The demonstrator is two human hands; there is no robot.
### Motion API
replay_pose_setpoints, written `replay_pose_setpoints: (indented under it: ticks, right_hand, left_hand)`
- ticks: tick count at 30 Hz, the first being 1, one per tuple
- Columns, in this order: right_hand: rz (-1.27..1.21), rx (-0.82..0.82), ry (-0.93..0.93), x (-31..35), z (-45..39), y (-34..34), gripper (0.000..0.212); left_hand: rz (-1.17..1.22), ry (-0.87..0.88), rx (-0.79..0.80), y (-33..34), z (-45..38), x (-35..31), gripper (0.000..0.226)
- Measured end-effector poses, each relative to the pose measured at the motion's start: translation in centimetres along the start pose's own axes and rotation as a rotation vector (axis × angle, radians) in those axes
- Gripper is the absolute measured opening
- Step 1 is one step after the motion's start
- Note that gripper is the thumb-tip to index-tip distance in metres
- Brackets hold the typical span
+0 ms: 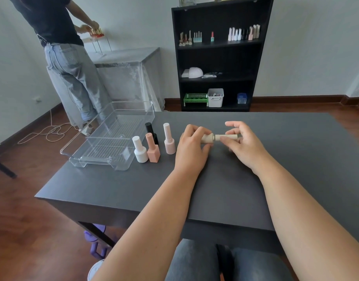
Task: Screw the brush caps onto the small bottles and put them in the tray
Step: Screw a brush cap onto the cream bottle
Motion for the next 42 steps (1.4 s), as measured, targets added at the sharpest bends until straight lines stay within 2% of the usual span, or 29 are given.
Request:
replay_pose_setpoints:
  ticks: [5,11,16,21,27,30,33,37,42]
  right_hand:
    - [0.086,-0.044,-0.127,1.0,0.3,-0.4,0.033]
    - [0.146,-0.110,-0.095,1.0,0.3,-1.0,0.007]
    - [0.068,-0.086,-0.066,0.9,0.3,-0.9,0.013]
    - [0.144,-0.036,-0.131,1.4,0.4,-0.5,0.024]
    - [0.152,-0.087,-0.086,1.0,0.4,-0.9,0.003]
    - [0.110,-0.115,-0.103,1.3,0.5,-1.1,0.014]
    - [0.057,-0.113,-0.091,1.4,0.5,-1.2,0.009]
    - [0.160,-0.084,-0.144,1.9,0.7,-0.9,0.023]
    - [0.175,-0.135,-0.109,1.4,0.5,-1.2,0.008]
  left_hand:
    - [-0.013,-0.015,0.006,0.0,0.0,0.1,0.027]
    - [-0.006,-0.011,0.015,0.1,0.0,0.1,0.027]
    - [0.012,-0.014,0.002,-0.1,0.0,0.2,0.027]
    - [0.020,-0.020,-0.001,-0.1,0.0,0.1,0.027]
    - [0.019,-0.013,0.002,-0.1,0.1,0.1,0.027]
    - [0.024,-0.012,0.000,-0.1,0.0,0.0,0.027]
    - [0.042,-0.020,-0.022,-0.3,0.0,0.2,0.026]
    - [0.041,-0.027,-0.022,-0.4,0.0,0.3,0.026]
    - [0.032,-0.029,0.000,-0.1,0.0,0.3,0.027]
Point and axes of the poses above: each hand's wrist, its own z-axis away from the middle knuckle, its own y-axis out of the palm, x = y × z, the point moved 7 cm from there along -z, towards the middle knuckle, and after that the axes turned 2 degrees about z, right-handed, at the moved point
